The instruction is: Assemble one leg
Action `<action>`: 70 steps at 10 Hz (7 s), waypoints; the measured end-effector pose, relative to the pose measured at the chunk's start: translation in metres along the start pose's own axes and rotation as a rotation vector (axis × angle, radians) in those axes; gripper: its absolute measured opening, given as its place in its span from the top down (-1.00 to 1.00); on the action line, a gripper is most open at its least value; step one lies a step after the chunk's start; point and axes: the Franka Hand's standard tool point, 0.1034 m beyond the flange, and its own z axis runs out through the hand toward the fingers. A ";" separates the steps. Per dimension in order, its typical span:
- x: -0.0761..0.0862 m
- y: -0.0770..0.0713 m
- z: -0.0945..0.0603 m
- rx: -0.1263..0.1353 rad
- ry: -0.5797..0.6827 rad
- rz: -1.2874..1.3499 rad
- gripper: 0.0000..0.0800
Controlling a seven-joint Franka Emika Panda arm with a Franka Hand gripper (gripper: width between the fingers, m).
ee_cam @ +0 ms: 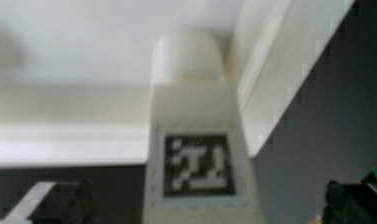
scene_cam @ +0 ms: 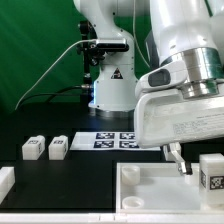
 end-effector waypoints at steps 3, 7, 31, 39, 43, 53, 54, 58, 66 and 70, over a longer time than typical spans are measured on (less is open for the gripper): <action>0.004 -0.002 0.000 0.029 -0.148 0.032 -0.62; 0.003 0.001 0.000 0.083 -0.409 0.046 -0.62; -0.003 -0.013 0.008 -0.064 -0.444 0.826 -0.61; 0.000 0.006 0.011 0.085 -0.422 -0.173 -0.62; 0.000 0.006 0.012 0.043 -0.428 0.037 0.25; 0.003 -0.001 0.013 -0.145 -0.433 1.407 0.25; 0.003 0.000 0.013 -0.144 -0.433 1.403 0.01; -0.002 0.000 0.014 -0.078 -0.443 1.070 -0.61; 0.002 0.012 0.014 0.000 -0.443 0.117 -0.32; 0.002 0.010 0.014 -0.048 -0.443 0.381 0.26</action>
Offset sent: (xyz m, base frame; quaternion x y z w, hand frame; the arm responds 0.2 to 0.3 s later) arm 0.0091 -0.0117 -0.0057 -0.0088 -0.2487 -0.0151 0.9684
